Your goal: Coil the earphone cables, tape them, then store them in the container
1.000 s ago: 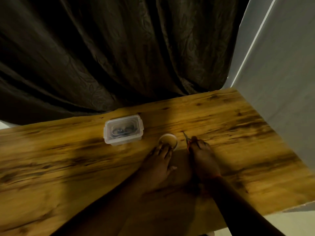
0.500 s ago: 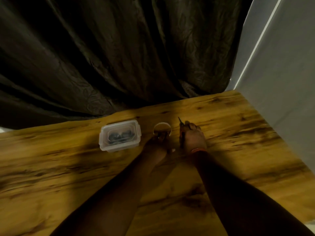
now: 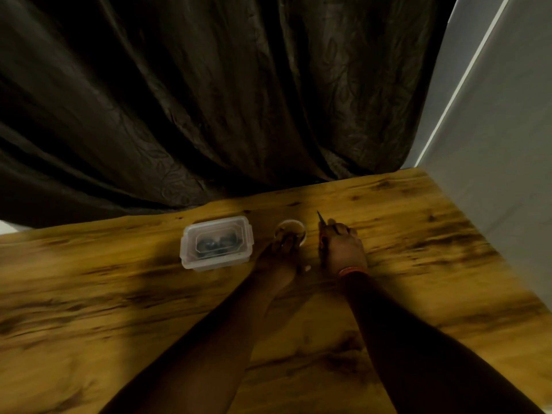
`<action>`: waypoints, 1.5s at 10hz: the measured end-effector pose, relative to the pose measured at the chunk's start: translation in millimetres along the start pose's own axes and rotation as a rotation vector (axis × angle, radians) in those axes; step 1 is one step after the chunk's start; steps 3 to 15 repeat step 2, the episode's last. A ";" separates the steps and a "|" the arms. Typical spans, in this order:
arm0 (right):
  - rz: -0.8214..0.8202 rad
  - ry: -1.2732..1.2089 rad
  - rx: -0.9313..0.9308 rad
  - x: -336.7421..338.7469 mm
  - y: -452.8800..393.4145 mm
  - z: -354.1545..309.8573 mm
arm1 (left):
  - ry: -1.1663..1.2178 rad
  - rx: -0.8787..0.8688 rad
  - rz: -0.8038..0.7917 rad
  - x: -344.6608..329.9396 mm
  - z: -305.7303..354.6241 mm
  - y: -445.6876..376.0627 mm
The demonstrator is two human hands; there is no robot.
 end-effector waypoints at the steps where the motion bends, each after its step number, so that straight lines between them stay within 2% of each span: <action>1: 0.009 -0.002 -0.001 3.5 2.6 -1.7 | -0.003 -0.003 0.054 7.4 1.6 4.6; 2: 0.052 -0.009 0.004 6.1 6.1 -7.2 | 0.031 -0.028 0.115 13.9 3.9 13.6; 15: 0.052 -0.009 0.004 6.1 6.1 -7.2 | 0.031 -0.028 0.115 13.9 3.9 13.6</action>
Point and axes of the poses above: each hand's wrist, its own y-axis away from the middle knuckle, its own x-axis out of the back of the hand, z = x × y, the point moved 5 cm from there along -y, towards the middle knuckle, and after that the axes turned 5 degrees about -y, right-handed, at the moved point
